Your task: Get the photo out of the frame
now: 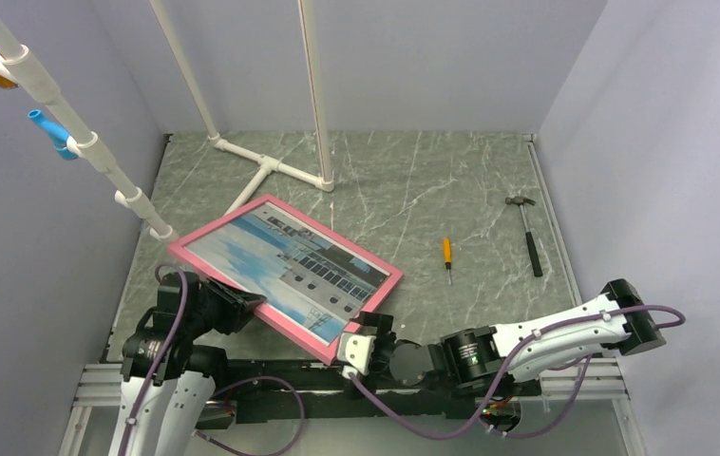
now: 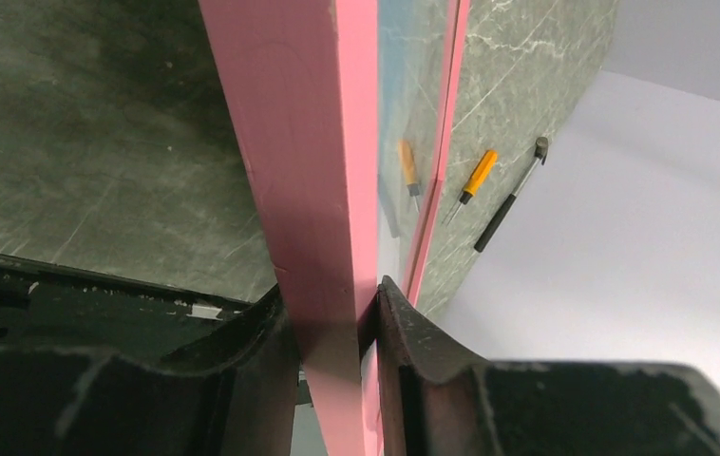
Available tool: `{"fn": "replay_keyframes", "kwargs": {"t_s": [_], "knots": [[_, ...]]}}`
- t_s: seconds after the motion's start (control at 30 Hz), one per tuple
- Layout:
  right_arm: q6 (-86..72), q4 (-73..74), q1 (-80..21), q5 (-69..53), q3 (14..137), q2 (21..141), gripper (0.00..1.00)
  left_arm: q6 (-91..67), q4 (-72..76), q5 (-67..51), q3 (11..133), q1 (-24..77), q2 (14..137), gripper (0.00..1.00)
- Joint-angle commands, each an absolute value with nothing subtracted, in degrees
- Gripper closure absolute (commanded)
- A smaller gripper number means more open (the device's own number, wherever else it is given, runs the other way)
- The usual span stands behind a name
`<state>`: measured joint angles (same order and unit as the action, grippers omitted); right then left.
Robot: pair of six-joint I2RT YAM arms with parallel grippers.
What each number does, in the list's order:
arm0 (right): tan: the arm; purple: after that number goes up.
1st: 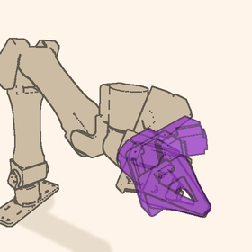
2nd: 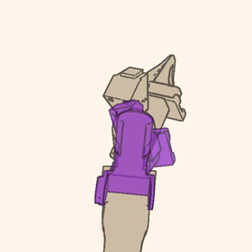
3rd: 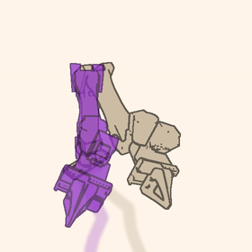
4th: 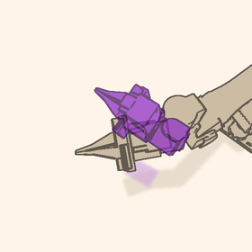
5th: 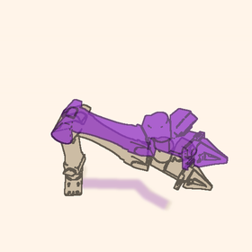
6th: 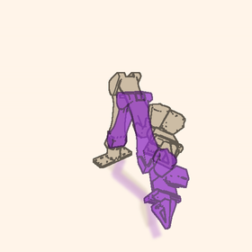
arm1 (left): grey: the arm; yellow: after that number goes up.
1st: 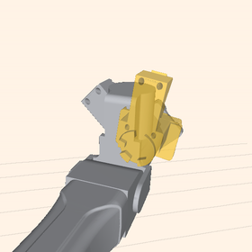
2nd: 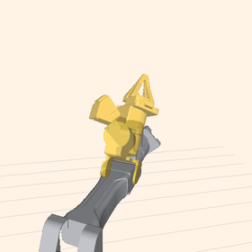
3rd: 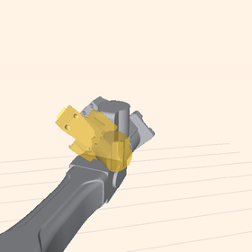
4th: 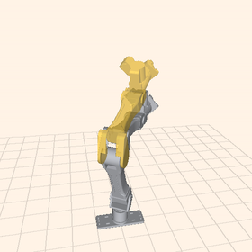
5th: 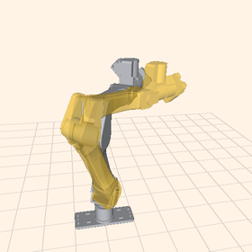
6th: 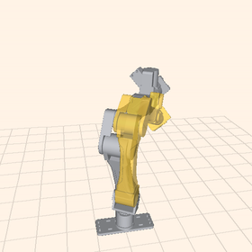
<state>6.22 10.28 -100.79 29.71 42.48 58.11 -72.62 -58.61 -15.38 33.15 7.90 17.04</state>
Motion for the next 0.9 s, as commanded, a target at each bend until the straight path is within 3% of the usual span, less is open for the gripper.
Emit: {"fn": "replay_keyframes", "kwargs": {"t_s": [0.0,0.3,0.67,0.87], "knots": [[15.55,0.97,-101.7,33.6,39.81,56.77,0.02,-72.03,-57.38,-15.65,38.29,8.0,18.33,1.0],[21.6,-15.7,-102.66,42.06,36.36,63.42,0.05,-73.65,-58.05,-16.59,41.46,8.0,20.88,1.0],[21.58,-18.78,-102.67,44.22,37.62,68.07,0.08,-73.53,-65.3,-17.77,49.28,7.99,28.84,1.0],[24.35,-22.93,-102.65,51.26,40.57,74.23,0.19,-75.85,-65.59,-15.15,49.57,8.0,27.17,1.0]]}}
